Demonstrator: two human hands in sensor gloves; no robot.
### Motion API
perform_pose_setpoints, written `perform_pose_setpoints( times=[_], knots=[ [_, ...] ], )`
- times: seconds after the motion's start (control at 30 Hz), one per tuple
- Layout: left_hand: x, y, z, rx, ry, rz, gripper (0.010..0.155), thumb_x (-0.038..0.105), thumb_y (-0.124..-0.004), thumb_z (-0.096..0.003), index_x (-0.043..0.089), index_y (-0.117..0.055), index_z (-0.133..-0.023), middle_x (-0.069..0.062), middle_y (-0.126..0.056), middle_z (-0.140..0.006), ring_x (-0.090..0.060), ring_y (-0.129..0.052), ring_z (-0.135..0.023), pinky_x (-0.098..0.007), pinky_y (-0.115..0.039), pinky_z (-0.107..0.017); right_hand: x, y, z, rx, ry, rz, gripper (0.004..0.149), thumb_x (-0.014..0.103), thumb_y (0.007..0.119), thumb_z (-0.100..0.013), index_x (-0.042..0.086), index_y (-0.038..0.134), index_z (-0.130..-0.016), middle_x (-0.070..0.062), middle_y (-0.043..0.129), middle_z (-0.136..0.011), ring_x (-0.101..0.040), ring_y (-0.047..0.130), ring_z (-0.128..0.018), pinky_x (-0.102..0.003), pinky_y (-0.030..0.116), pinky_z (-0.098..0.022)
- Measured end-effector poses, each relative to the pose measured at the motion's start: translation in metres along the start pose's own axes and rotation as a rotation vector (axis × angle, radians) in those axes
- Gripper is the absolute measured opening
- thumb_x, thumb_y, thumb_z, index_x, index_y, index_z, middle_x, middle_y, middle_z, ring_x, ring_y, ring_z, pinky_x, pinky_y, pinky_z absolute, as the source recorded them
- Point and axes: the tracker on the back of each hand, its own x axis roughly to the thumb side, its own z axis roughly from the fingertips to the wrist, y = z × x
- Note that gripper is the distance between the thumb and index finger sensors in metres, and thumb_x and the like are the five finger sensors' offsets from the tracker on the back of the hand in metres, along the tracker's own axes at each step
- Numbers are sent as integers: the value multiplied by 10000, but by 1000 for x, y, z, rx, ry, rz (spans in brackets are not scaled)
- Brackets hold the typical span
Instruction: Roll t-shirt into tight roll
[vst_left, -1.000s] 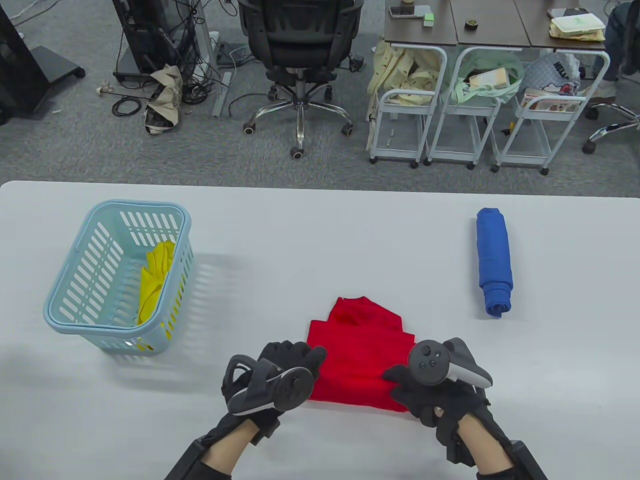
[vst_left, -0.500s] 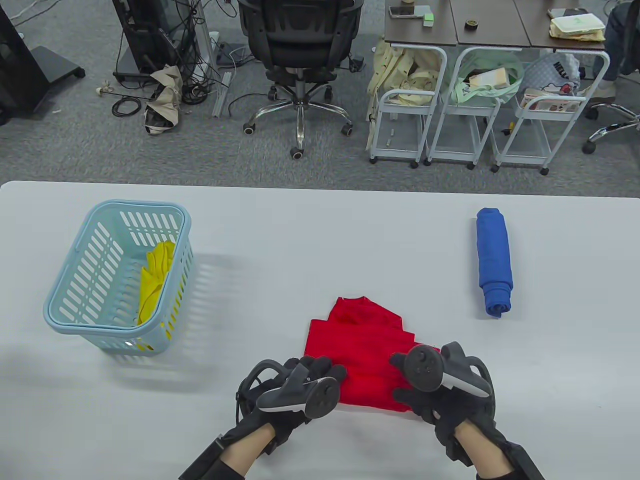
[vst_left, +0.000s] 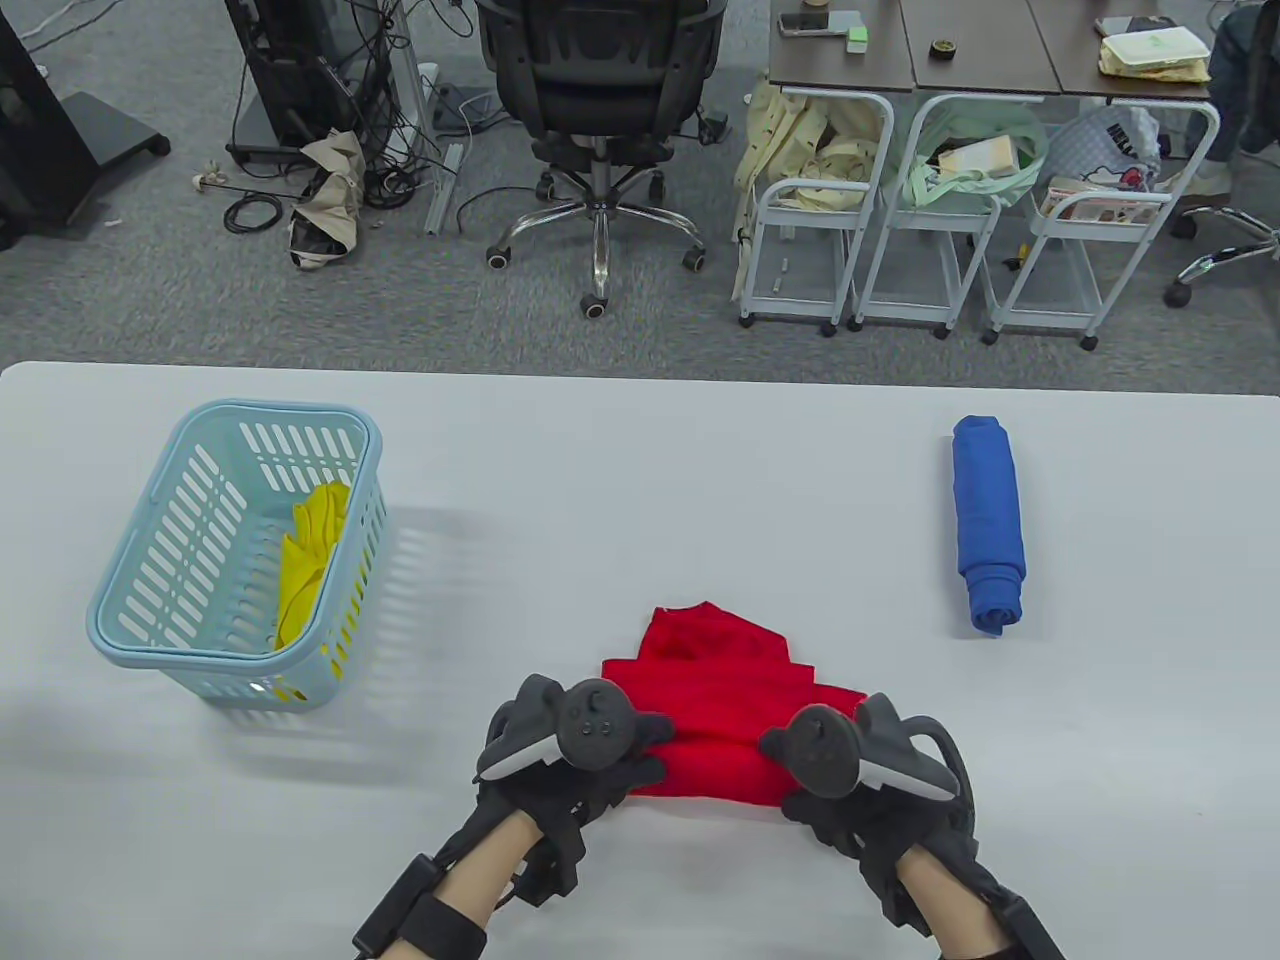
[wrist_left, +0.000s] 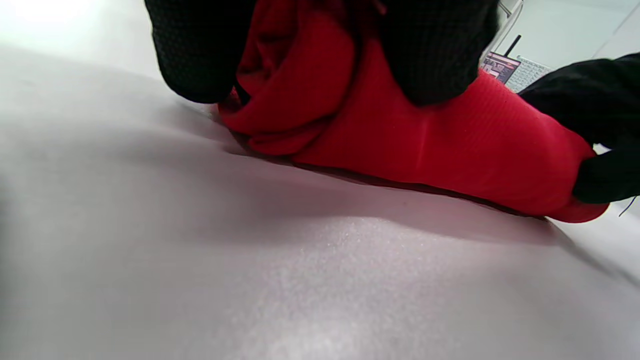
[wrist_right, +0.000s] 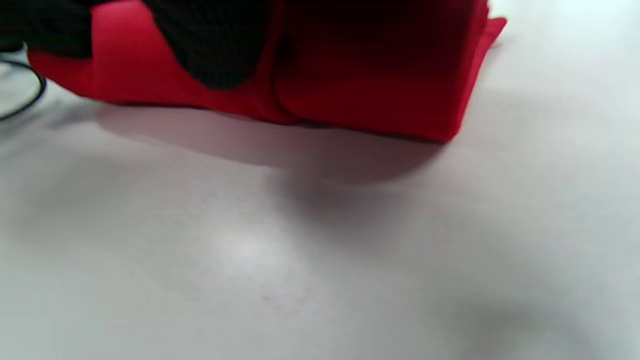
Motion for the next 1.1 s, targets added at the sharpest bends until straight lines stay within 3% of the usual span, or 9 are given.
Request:
perform_pose_setpoints(
  times=[0.1,0.17,0.3,0.43,0.6,0.7,0.8,0.93,1.1],
  knots=[
    [12,-2,2,18,5,-120,559,407,-664,-591,312,-553,-1130,-65,-894,-965,-270,-924,-783,-508,-752,-659,-11,-1,-3,17,16,-152,573,322,751,-532,225,564,-1066,-91,661,-1037,-312,775,-901,-489,667,-630],
    [22,-7,2,25,-20,-266,592,485,-615,-589,385,-470,-1154,-111,-759,-1089,-337,-811,-916,-557,-665,-714,-15,-1,-4,22,39,-196,559,321,727,-529,218,585,-1060,-96,697,-1014,-307,812,-865,-478,694,-609],
    [34,-15,1,11,-49,-400,755,583,-672,-532,276,-435,-1180,-183,-450,-1221,-427,-538,-1080,-641,-512,-761,-26,3,-5,60,43,-338,539,331,641,-542,197,597,-1063,-113,758,-962,-298,878,-775,-458,740,-560],
    [39,-16,1,19,-56,-493,686,522,-738,-527,287,-543,-1141,-85,-648,-1137,-330,-724,-998,-602,-593,-750,-38,8,-7,51,90,-455,523,335,557,-570,156,569,-1062,-85,835,-865,-271,937,-656,-440,773,-497],
    [34,-7,-1,-30,-42,-381,600,471,-745,-539,255,-656,-1092,-39,-868,-984,-267,-913,-843,-534,-718,-703,-26,-3,-3,-85,201,-233,590,404,606,-588,192,434,-1111,-126,623,-1019,-328,765,-842,-486,653,-615],
    [22,-1,0,-55,3,-311,602,469,-723,-547,235,-649,-1098,-41,-898,-955,-260,-940,-803,-519,-746,-680,-15,-10,1,-166,154,-148,556,428,606,-592,245,450,-1093,-125,488,-1085,-342,648,-939,-486,600,-656],
    [9,4,-1,-49,41,-232,611,467,-689,-562,222,-615,-1116,-53,-913,-934,-263,-951,-767,-512,-759,-662,-4,-2,-6,-120,56,-174,627,502,699,-566,240,480,-1091,-129,449,-1120,-382,571,-1001,-552,516,-703],
    [0,6,-4,-38,42,-119,608,459,-643,-577,215,-577,-1131,-66,-929,-911,-269,-955,-740,-514,-755,-662,7,17,-19,-34,102,99,840,498,798,-513,256,274,-1122,-113,358,-1148,-384,472,-1038,-578,454,-728],
    [-4,8,-6,-32,50,-84,620,477,-622,-586,249,-519,-1153,-57,-947,-889,-258,-969,-717,-503,-764,-660,7,11,-19,-50,108,91,757,461,772,-530,272,331,-1114,-103,504,-1094,-327,609,-966,-535,533,-704]
  ],
)
